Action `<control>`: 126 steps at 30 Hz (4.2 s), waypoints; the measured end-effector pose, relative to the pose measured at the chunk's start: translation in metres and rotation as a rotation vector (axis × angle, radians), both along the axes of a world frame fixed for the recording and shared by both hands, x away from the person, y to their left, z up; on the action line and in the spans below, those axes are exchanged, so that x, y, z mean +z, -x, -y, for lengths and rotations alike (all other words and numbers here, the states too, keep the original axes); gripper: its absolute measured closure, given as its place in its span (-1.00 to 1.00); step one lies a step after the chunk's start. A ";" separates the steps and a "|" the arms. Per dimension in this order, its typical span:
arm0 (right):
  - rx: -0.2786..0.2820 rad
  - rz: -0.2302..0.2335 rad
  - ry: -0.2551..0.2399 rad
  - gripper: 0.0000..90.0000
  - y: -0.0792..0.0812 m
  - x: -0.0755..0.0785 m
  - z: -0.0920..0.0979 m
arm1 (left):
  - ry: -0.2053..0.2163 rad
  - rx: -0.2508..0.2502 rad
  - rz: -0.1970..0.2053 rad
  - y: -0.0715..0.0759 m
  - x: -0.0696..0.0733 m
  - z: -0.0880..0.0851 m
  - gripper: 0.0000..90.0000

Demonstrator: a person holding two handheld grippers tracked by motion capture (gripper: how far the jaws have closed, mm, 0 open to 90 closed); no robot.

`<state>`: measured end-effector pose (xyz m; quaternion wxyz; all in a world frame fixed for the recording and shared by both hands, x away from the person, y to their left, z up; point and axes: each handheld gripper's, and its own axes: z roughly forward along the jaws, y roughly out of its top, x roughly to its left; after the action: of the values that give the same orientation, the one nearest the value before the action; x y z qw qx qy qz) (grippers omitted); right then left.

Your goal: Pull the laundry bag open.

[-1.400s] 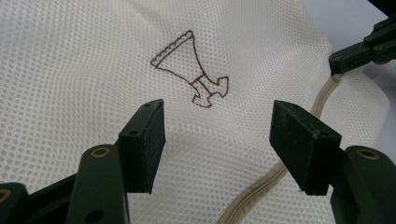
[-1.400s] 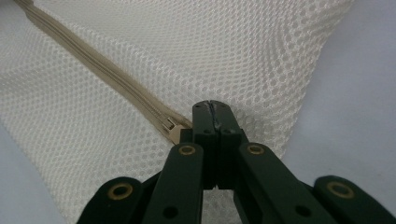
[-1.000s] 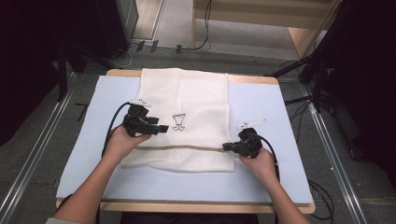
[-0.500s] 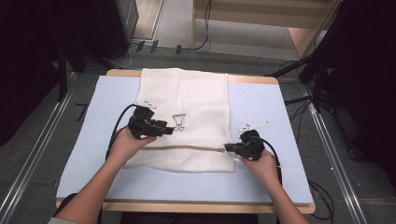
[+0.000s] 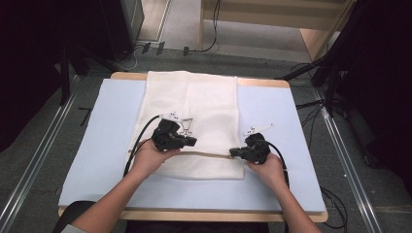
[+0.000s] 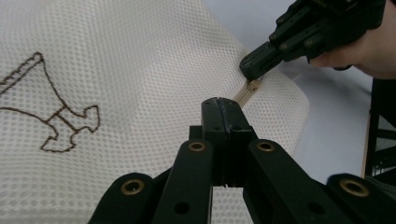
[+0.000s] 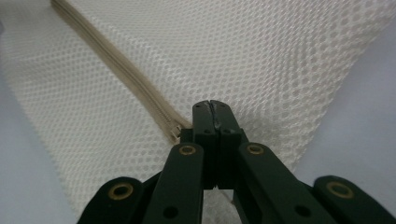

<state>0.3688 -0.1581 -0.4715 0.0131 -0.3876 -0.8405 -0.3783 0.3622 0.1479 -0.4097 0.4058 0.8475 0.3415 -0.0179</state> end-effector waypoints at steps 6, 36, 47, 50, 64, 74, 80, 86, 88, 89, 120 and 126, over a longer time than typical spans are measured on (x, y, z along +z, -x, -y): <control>0.025 -0.039 -0.016 1.00 0.000 0.001 0.003 | -0.020 -0.020 -0.014 0.004 -0.008 0.018 1.00; -0.122 -0.047 0.025 1.00 0.015 0.003 0.003 | -0.078 -0.082 -0.044 -0.001 -0.053 0.091 1.00; -0.135 -0.030 0.004 1.00 0.011 0.002 0.000 | -0.059 -0.071 -0.058 -0.005 -0.061 0.093 1.00; -0.112 -0.002 0.012 1.00 0.010 0.001 -0.001 | -0.063 -0.075 -0.052 -0.005 -0.061 0.091 1.00; -0.004 -0.075 -0.052 1.00 -0.002 -0.004 -0.002 | -0.042 -0.064 -0.075 -0.007 -0.063 0.086 1.00; 0.069 -0.101 -0.044 1.00 0.003 -0.002 0.001 | -0.036 -0.062 -0.070 -0.007 -0.063 0.082 1.00; 0.055 -0.087 -0.037 1.00 0.005 -0.002 -0.001 | -0.023 -0.053 -0.091 -0.008 -0.063 0.080 1.00; 0.035 -0.046 -0.027 1.00 0.009 0.002 0.005 | -0.033 -0.055 -0.093 -0.008 -0.059 0.078 1.00; 0.023 -0.031 -0.018 1.00 0.011 0.004 0.007 | -0.032 -0.060 -0.099 -0.008 -0.058 0.077 1.00; 0.023 -0.026 -0.014 1.00 0.011 0.004 0.009 | -0.030 -0.058 -0.100 -0.008 -0.057 0.077 0.98; 0.006 0.016 0.047 1.00 0.014 0.003 0.011 | -0.032 -0.088 -0.110 -0.005 -0.056 0.087 0.50; 0.001 0.022 0.049 1.00 0.014 0.002 0.010 | -0.030 -0.085 -0.091 -0.004 -0.060 0.093 0.71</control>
<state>0.3545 -0.1682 -0.4694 -0.0053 -0.3834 -0.8497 -0.3619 0.3660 0.0550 -0.4698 0.3760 0.8656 0.3235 -0.0683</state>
